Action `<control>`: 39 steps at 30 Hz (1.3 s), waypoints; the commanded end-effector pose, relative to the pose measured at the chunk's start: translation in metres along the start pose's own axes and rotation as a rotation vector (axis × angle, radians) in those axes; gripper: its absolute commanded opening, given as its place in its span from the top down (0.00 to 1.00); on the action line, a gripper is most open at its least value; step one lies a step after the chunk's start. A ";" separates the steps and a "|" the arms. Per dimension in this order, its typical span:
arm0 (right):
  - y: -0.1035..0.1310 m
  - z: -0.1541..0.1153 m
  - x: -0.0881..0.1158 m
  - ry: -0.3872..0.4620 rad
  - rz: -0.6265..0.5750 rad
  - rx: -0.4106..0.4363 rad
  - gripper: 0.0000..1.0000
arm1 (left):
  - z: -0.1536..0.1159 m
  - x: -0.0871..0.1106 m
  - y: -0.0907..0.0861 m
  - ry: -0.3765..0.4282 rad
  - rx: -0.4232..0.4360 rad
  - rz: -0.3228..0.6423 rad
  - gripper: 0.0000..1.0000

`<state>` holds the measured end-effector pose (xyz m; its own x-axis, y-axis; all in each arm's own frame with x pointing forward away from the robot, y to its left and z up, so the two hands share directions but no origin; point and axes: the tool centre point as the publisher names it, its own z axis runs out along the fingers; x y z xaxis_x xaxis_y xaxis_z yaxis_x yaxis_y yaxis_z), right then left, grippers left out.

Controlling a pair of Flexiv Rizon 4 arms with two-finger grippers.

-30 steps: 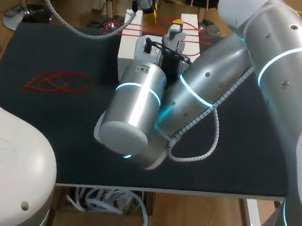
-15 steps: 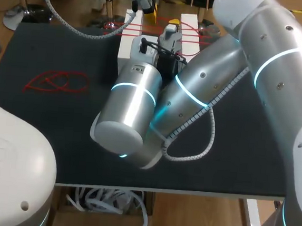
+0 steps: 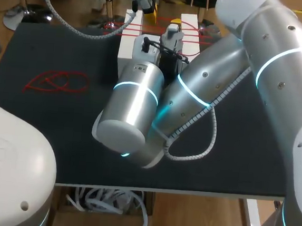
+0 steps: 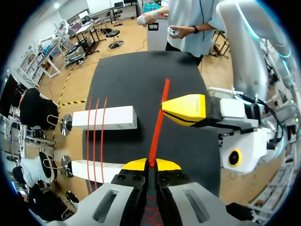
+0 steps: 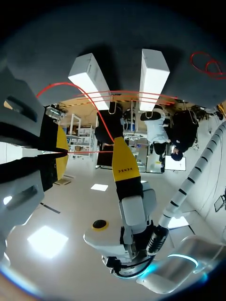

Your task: Grab the tape and strap the tape.

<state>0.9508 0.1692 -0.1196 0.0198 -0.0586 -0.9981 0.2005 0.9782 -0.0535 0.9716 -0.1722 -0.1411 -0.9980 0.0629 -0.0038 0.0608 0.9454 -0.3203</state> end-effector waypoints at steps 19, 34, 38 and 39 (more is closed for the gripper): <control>0.003 -0.003 -0.001 -0.003 -0.010 -0.010 1.00 | -0.001 0.000 -0.001 0.001 -0.004 -0.002 1.00; 0.008 -0.004 0.001 -0.001 -0.016 -0.011 1.00 | -0.001 0.000 -0.001 0.001 -0.004 -0.002 1.00; 0.009 -0.003 0.001 -0.001 -0.015 -0.005 1.00 | -0.001 0.000 -0.001 0.001 -0.004 -0.002 1.00; 0.010 -0.003 0.001 -0.001 -0.015 -0.004 1.00 | -0.001 0.000 -0.001 0.001 -0.004 -0.002 1.00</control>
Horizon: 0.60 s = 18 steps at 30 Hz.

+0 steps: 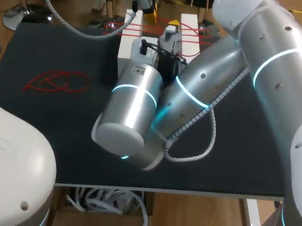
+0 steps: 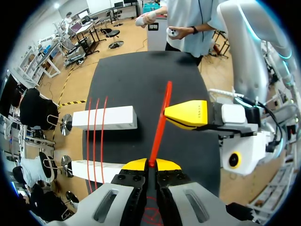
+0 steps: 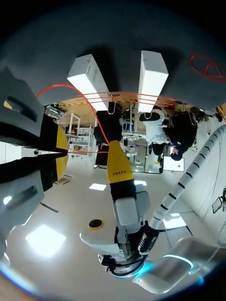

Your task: Grab the tape and strap the tape.

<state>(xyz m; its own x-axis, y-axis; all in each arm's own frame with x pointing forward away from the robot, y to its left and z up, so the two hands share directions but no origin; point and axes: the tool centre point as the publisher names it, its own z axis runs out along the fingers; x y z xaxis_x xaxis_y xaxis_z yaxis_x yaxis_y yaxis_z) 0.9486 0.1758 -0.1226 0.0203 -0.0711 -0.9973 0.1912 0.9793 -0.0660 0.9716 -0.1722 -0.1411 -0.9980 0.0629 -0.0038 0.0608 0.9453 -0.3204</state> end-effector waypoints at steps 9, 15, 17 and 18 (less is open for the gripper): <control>0.004 0.000 -0.002 0.008 -0.002 0.008 1.00 | -0.001 0.000 -0.001 0.001 -0.004 -0.002 1.00; -0.001 0.001 -0.001 0.009 -0.006 0.001 1.00 | -0.001 0.000 -0.001 0.001 -0.004 -0.002 1.00; -0.003 0.000 -0.002 0.009 -0.006 -0.002 1.00 | -0.001 0.000 -0.001 0.001 -0.004 -0.002 1.00; -0.004 -0.001 -0.003 0.009 -0.005 -0.004 1.00 | -0.001 0.000 -0.001 0.001 -0.004 -0.002 1.00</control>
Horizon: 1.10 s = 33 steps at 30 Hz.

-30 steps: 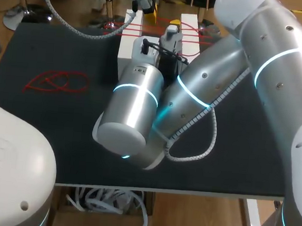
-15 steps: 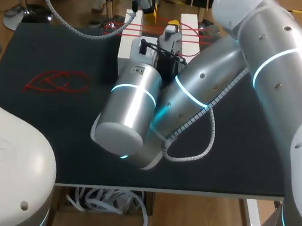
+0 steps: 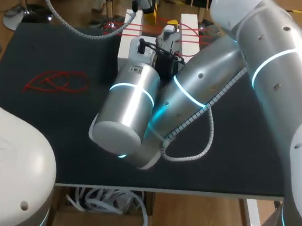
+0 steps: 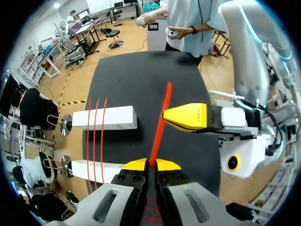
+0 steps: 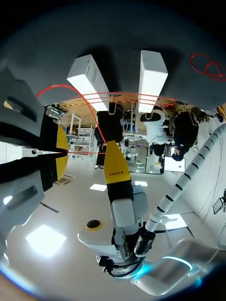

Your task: Grab the tape and strap the tape.

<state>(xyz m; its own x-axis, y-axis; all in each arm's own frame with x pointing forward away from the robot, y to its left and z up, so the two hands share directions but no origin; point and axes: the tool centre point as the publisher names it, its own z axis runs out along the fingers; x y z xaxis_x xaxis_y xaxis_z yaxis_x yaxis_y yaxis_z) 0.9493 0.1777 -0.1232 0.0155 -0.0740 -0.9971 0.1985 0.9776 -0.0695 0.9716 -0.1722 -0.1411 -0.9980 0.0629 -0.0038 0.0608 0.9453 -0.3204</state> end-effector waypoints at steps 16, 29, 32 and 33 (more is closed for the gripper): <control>-0.005 0.000 -0.002 0.007 -0.002 -0.012 1.00 | -0.001 0.000 -0.001 0.001 -0.004 -0.002 1.00; 0.005 0.001 -0.002 0.001 0.001 -0.009 1.00 | -0.001 0.000 -0.001 0.001 -0.004 -0.002 1.00; 0.006 0.001 -0.001 0.001 0.000 -0.008 1.00 | -0.001 0.000 -0.001 0.001 -0.004 -0.002 1.00; 0.006 0.001 -0.001 0.001 0.000 -0.008 1.00 | -0.001 0.000 -0.001 0.001 -0.004 -0.002 1.00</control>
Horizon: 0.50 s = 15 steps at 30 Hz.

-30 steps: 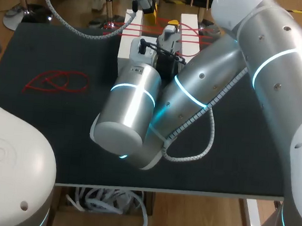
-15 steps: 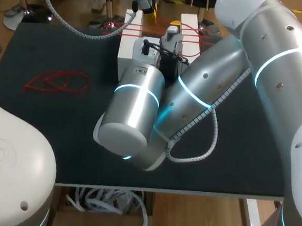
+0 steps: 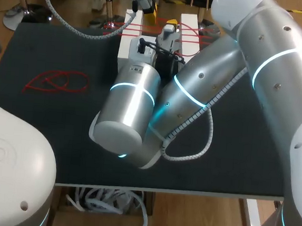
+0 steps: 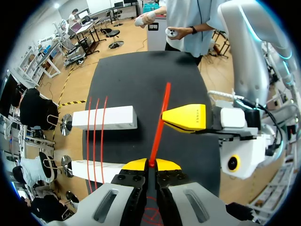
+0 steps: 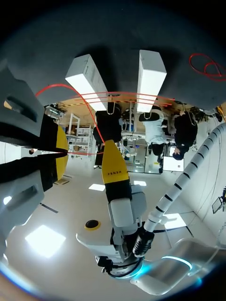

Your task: Grab the tape and strap the tape.

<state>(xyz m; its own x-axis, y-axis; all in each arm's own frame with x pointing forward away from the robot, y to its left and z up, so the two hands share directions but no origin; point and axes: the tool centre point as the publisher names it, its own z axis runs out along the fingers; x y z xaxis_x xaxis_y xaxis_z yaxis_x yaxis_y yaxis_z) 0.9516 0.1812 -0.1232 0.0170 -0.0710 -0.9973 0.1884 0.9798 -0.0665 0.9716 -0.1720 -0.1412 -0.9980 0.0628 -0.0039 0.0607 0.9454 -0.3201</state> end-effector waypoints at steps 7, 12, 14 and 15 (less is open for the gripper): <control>0.008 0.000 0.004 0.001 -0.006 0.009 1.00 | -0.001 0.000 -0.001 0.001 -0.004 -0.002 1.00; 0.012 -0.001 0.004 0.003 -0.004 0.012 1.00 | -0.001 0.000 -0.001 0.001 -0.004 -0.002 1.00; 0.014 -0.002 0.002 0.009 0.009 0.019 1.00 | -0.001 0.000 -0.001 0.001 -0.004 -0.002 1.00; 0.015 -0.002 0.001 0.011 0.011 0.019 1.00 | -0.001 0.000 -0.001 0.001 -0.004 -0.002 1.00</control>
<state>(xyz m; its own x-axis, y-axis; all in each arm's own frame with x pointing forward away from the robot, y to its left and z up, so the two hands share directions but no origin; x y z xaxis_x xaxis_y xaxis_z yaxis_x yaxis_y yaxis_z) 0.9528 0.1902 -0.1290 0.0171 -0.0581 -0.9982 0.1976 0.9788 -0.0536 0.9716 -0.1721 -0.1412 -0.9980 0.0628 -0.0039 0.0607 0.9454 -0.3202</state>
